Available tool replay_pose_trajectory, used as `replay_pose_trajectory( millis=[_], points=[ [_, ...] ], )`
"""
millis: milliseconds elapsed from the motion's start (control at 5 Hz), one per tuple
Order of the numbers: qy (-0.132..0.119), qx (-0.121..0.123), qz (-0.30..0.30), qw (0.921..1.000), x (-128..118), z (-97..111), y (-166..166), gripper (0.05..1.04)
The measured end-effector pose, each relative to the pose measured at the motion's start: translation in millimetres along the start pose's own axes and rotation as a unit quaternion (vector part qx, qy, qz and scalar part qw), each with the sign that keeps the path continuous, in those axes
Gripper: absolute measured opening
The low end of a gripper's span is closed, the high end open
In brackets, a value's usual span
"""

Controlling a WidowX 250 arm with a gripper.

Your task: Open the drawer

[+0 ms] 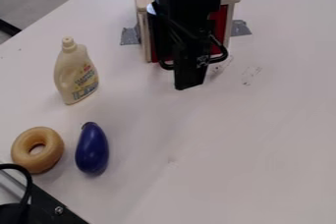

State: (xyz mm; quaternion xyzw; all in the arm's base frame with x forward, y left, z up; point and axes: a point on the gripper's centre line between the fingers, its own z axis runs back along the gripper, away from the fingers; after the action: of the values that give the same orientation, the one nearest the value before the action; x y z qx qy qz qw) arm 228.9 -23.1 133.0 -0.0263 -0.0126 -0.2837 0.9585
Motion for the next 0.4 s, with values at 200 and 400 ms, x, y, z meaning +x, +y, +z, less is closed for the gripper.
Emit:
replay_pose_trajectory(
  millis=[200, 400],
  points=[
    [0.011, -0.006, 0.0, 0.9999, -2.7, -5.7, -1.6, 0.995],
    [0.023, 0.031, -0.078, 0.9962, -0.8, -26.3, 16.5, 0.995]
  ],
)
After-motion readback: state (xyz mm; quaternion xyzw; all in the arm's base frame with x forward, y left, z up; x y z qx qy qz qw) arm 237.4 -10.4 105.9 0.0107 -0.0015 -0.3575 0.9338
